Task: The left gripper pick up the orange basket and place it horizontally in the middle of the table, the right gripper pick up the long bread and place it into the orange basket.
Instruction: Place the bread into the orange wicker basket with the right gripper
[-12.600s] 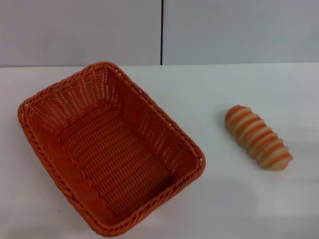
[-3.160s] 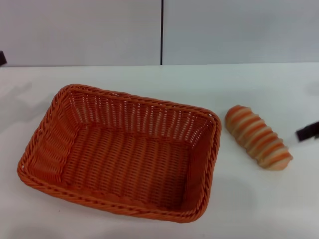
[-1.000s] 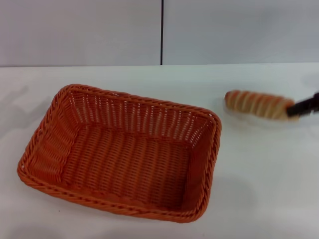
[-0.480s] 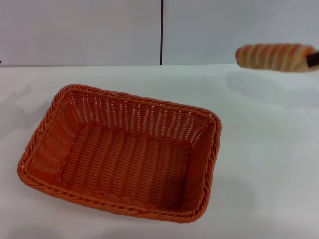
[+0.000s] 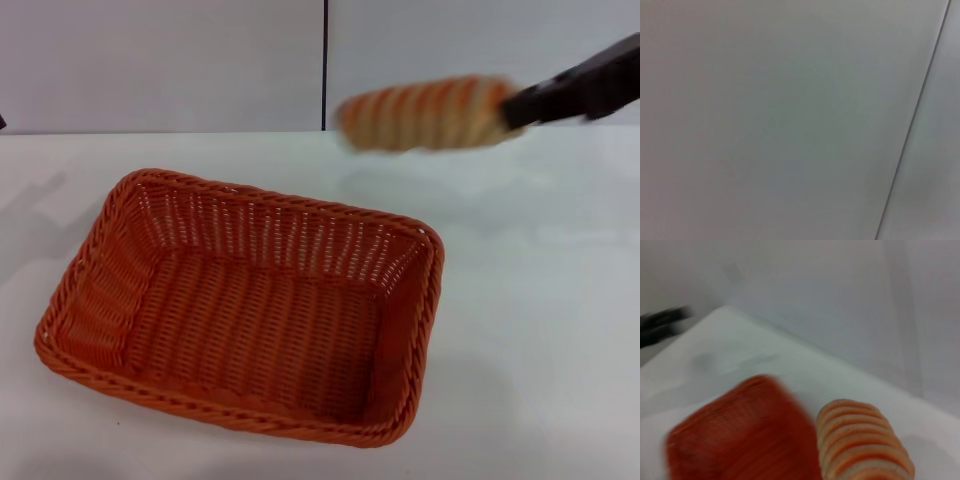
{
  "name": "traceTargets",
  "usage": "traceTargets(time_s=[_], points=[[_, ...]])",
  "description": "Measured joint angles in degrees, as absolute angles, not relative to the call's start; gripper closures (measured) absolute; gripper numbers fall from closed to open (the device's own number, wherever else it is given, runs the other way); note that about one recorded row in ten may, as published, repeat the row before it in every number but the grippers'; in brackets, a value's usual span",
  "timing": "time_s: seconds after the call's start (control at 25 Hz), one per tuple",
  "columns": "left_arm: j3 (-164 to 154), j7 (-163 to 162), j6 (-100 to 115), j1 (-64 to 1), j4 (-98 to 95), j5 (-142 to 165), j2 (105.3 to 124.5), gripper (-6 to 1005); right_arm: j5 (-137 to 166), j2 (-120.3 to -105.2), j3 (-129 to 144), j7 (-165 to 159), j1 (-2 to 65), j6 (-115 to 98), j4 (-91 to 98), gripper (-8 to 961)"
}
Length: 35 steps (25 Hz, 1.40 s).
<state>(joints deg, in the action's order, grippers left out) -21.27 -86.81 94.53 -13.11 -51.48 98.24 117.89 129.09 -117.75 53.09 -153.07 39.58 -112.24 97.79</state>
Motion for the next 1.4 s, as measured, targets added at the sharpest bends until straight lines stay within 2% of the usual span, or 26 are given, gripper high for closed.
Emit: traceTargets(time_s=[0.08,0.16,0.88,1.12,1.16,1.4], points=[[-21.3,-86.8,94.6,-13.1,-51.5,98.2,117.90,188,126.5,-118.62,58.5,-153.1,40.3,-111.6,95.4,800],[-21.3,-86.8,95.3,-13.0,-50.4,98.1,117.95,188,124.6,-118.70,62.3,-153.1,40.6,-110.2,93.2,806],[-21.3,-86.7,97.5,-11.7,-48.7,95.8,117.89,188,114.5,-118.53,64.8,-128.2,41.9,-102.3,63.4,839],[-21.3,-86.6,97.7,-11.7,-48.5,95.6,117.88,188,114.3,-118.43,63.5,-126.6,41.1,-102.4,62.6,800],[-21.4,-86.5,97.8,-11.7,-48.5,95.6,117.89,188,114.2,-118.41,63.3,-126.3,40.9,-102.8,62.6,576],[-21.3,-86.2,98.0,-11.7,-48.3,95.5,117.92,188,113.4,-118.39,61.9,-125.7,39.7,-104.3,64.5,413]])
